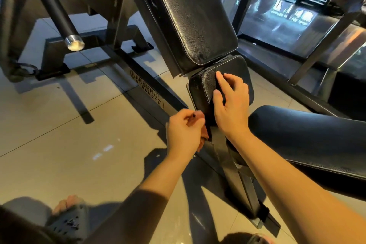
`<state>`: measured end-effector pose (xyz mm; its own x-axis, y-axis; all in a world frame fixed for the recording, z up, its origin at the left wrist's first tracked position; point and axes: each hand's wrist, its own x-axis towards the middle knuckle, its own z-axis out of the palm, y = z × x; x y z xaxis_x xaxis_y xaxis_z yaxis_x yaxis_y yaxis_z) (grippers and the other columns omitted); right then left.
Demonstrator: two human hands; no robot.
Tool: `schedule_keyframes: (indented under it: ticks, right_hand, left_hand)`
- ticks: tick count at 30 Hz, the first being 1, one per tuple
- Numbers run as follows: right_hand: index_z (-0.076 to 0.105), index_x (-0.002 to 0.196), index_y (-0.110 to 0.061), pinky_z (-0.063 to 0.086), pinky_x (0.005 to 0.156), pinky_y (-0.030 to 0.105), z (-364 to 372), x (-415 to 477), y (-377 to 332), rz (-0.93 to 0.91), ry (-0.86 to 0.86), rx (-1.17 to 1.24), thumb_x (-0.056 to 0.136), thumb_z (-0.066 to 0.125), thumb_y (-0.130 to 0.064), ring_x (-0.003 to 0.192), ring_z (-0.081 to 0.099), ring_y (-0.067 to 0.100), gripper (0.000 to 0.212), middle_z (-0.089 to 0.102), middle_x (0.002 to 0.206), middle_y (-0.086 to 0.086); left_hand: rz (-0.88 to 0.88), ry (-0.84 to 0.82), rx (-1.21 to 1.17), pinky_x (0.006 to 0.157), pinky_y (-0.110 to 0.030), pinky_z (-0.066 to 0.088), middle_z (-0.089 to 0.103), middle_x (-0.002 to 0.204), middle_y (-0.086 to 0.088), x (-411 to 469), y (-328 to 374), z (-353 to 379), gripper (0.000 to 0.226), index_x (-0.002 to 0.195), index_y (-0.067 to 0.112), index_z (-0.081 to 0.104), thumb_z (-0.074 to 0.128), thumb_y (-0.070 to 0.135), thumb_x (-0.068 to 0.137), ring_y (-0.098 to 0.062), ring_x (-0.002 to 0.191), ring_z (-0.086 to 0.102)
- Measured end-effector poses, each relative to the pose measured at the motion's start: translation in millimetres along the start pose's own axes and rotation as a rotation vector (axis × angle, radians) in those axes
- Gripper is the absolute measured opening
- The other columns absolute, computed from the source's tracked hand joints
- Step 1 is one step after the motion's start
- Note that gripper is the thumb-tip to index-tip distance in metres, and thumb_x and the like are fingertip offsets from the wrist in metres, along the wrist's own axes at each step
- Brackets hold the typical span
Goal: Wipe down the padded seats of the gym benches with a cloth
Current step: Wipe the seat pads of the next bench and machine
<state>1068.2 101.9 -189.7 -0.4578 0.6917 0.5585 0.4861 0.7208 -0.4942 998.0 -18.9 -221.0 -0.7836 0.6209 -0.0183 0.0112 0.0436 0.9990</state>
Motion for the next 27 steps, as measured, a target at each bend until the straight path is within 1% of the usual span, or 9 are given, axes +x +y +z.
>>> schedule_keyframes:
  ticks: [3,8,11,14,16,20,22,24,27]
  right_hand:
    - [0.051,0.149,-0.025,0.041,0.108,0.044,0.1,-0.5,0.5,-0.002,-0.004,0.013,0.101,0.042,-0.036,0.13,0.041,0.016,0.051,0.048,0.144,-0.002]
    - [0.052,0.148,-0.025,0.042,0.107,0.046,1.7,0.1,1.4,-0.004,-0.001,0.032,0.1,0.042,-0.037,0.13,0.041,0.015,0.051,0.049,0.142,-0.002]
    - [0.052,0.148,-0.024,0.042,0.106,0.047,1.3,-0.5,0.5,-0.013,-0.004,0.032,0.1,0.041,-0.036,0.129,0.042,0.017,0.051,0.049,0.142,-0.001]
    - [0.051,0.149,-0.025,0.042,0.107,0.047,-0.3,0.0,-1.0,0.003,-0.006,0.036,0.1,0.04,-0.038,0.129,0.041,0.015,0.052,0.048,0.143,-0.003]
    - [0.051,0.149,-0.026,0.042,0.107,0.046,-0.8,-1.1,-1.7,0.012,-0.007,0.042,0.1,0.04,-0.039,0.129,0.04,0.013,0.052,0.047,0.143,-0.003]
    - [0.051,0.148,-0.026,0.041,0.108,0.045,0.6,0.3,0.9,0.011,-0.007,0.069,0.102,0.043,-0.035,0.13,0.039,0.013,0.048,0.048,0.142,-0.004]
    - [0.052,0.148,-0.026,0.037,0.109,0.034,0.6,1.8,3.9,0.02,-0.018,0.102,0.104,0.046,-0.03,0.129,0.039,0.011,0.045,0.047,0.141,-0.005]
    - [0.054,0.147,-0.026,0.029,0.104,0.014,-2.1,4.1,5.7,0.022,-0.032,0.127,0.104,0.049,-0.024,0.126,0.038,0.009,0.043,0.048,0.14,-0.004]
    - [0.056,0.144,-0.025,0.027,0.099,0.006,-7.8,7.8,6.4,0.038,-0.05,0.181,0.104,0.051,-0.018,0.124,0.039,0.009,0.041,0.049,0.138,-0.003]
  left_hand:
    - [-0.066,-0.072,0.065,0.075,-0.024,0.06,0.075,0.084,0.012,-12.0,-8.2,3.7,0.014,0.091,0.026,0.076,0.077,0.013,0.087,0.002,0.08,0.07]
    - [0.082,0.19,-0.048,0.074,-0.016,0.055,0.075,0.089,0.011,10.7,11.7,-3.7,0.016,0.097,0.022,0.077,0.081,0.02,0.083,0.001,0.085,0.07]
    - [0.073,0.121,-0.08,0.076,-0.018,0.058,0.076,0.088,0.012,1.2,9.1,3.5,0.015,0.095,0.024,0.078,0.079,0.013,0.085,0.002,0.084,0.071]
    - [-0.017,0.009,0.032,0.074,-0.028,0.06,0.074,0.078,0.013,-18.4,-9.8,13.6,0.028,0.08,0.039,0.07,0.075,0.011,0.086,0.001,0.078,0.07]
    - [-0.029,-0.002,0.055,0.071,-0.028,0.06,0.072,0.074,0.015,-23.0,-14.3,15.6,0.032,0.077,0.04,0.067,0.074,0.01,0.087,0.0,0.075,0.069]
    - [0.059,0.183,-0.089,0.068,-0.016,0.055,0.073,0.077,0.015,-13.0,1.5,12.1,0.018,0.087,0.031,0.071,0.081,0.016,0.085,0.002,0.078,0.07]
    - [0.069,0.19,-0.101,0.07,-0.017,0.057,0.073,0.081,0.012,-12.6,0.6,12.1,0.011,0.091,0.025,0.074,0.081,0.018,0.086,0.0,0.08,0.071]
    - [0.019,0.131,-0.065,0.072,-0.026,0.06,0.074,0.076,0.01,-23.5,-7.7,17.6,0.007,0.088,0.023,0.075,0.079,0.018,0.087,0.0,0.076,0.071]
    - [-0.083,0.049,-0.069,0.074,-0.036,0.063,0.074,0.077,0.015,-38.0,-11.9,25.0,0.021,0.081,0.034,0.071,0.077,0.015,0.088,-0.002,0.075,0.071]
